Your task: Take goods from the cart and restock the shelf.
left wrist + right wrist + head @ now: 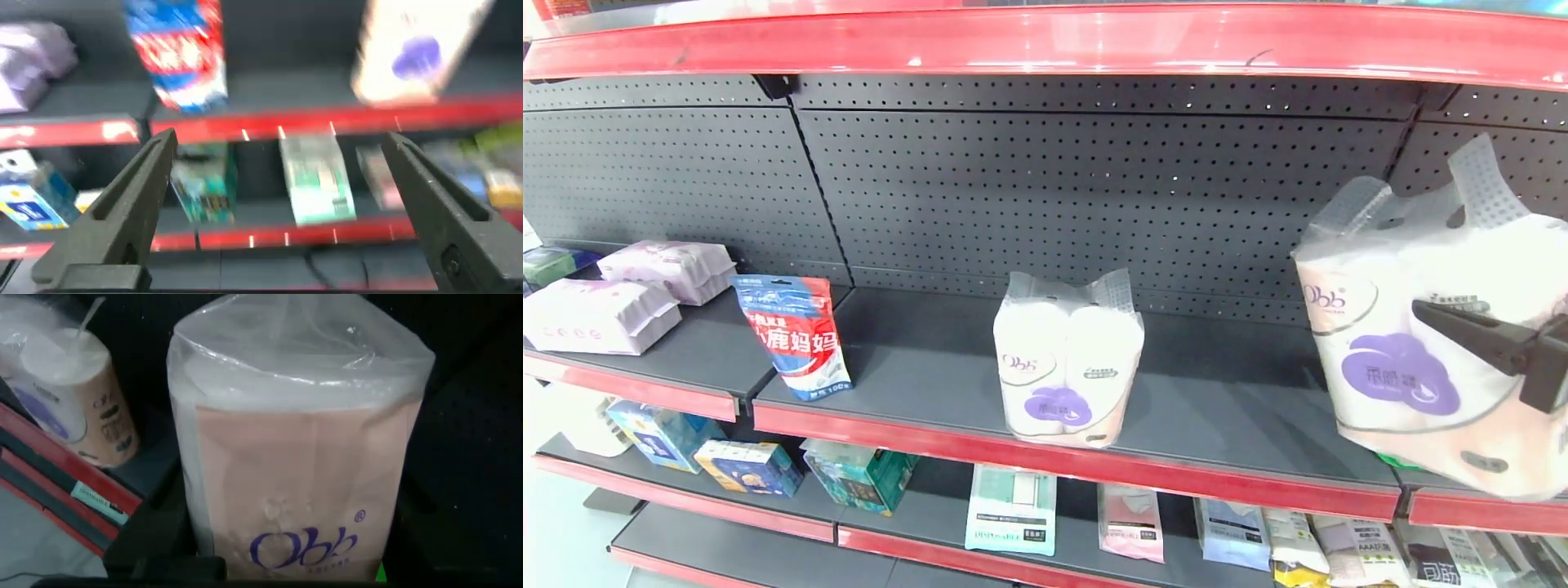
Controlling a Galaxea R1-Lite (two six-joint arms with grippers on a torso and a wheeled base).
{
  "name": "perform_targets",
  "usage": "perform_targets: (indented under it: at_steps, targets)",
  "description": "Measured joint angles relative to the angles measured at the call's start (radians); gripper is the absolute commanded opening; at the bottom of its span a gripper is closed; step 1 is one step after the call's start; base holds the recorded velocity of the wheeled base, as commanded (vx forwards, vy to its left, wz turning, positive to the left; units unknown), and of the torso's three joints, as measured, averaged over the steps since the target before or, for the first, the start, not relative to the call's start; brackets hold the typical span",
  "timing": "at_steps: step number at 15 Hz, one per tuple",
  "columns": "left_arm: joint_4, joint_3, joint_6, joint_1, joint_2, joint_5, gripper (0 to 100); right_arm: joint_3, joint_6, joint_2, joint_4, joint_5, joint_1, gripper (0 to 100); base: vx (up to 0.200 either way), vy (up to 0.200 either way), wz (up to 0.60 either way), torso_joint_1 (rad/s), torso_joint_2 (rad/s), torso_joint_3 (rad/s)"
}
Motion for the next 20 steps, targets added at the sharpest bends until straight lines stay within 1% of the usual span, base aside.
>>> perform_targets:
  at_steps: [1, 2, 3, 4, 6, 8, 15, 17, 18, 19, 20]
  targets:
    - [-0.067, 0.037, -0.018, 0.000, 0.000, 0.028, 100, -0.003, 0.002, 0.037, -0.052, 0.001, 0.006, 0, 0.000, 0.000, 0.00, 0.000, 0.00, 0.000]
    - [-0.086, 0.064, -0.037, 0.001, 0.000, 0.040, 100, -0.008, 0.004, 0.076, -0.098, 0.002, 0.011, 0, 0.000, 0.000, 0.00, 0.000, 0.00, 0.000]
    - [-0.092, 0.080, -0.050, 0.000, 0.000, 0.041, 100, -0.009, 0.006, 0.106, -0.102, 0.007, 0.017, 0, 0.000, 0.000, 0.00, 0.000, 0.00, 0.000]
    - [-0.094, 0.089, -0.051, 0.000, 0.000, 0.041, 100, -0.007, 0.007, 0.126, -0.102, 0.010, 0.018, 0, 0.000, 0.000, 0.00, 0.000, 0.00, 0.000]
    - [-0.137, 0.114, -0.050, 0.000, 0.000, 0.029, 100, -0.003, 0.007, 0.151, -0.104, 0.019, 0.016, 0, 0.000, 0.000, 0.00, 0.000, 0.00, 0.000]
    - [-0.154, 0.137, -0.053, 0.001, 0.006, 0.018, 100, -0.004, 0.009, 0.166, -0.105, 0.022, 0.014, 0, 0.000, 0.000, 0.00, 0.000, 0.00, 0.000]
    - [-0.155, 0.146, -0.056, 0.005, 0.003, 0.018, 100, 0.003, 0.025, 0.189, -0.106, 0.022, 0.004, 0, 0.000, 0.000, 0.00, 0.000, 0.00, 0.000]
    - [-0.156, 0.146, -0.056, 0.006, 0.002, 0.034, 100, -0.003, 0.026, 0.200, -0.112, 0.023, 0.002, 0, 0.000, 0.000, 0.00, 0.000, 0.00, 0.000]
    - [-0.156, 0.146, -0.056, 0.010, 0.002, 0.040, 100, -0.003, 0.026, 0.205, -0.114, 0.024, 0.001, 0, 0.000, 0.000, 0.00, 0.000, 0.00, 0.000]
    - [-0.156, 0.146, -0.056, 0.027, 0.002, 0.043, 100, -0.004, 0.026, 0.210, -0.115, 0.025, 0.001, 0, 0.000, 0.000, 0.00, 0.000, 0.00, 0.000]
    - [-0.156, 0.146, -0.056, 0.064, 0.002, 0.042, 100, -0.005, 0.026, 0.214, -0.115, 0.025, 0.000, 0, 0.000, 0.000, 0.00, 0.000, 0.00, 0.000]
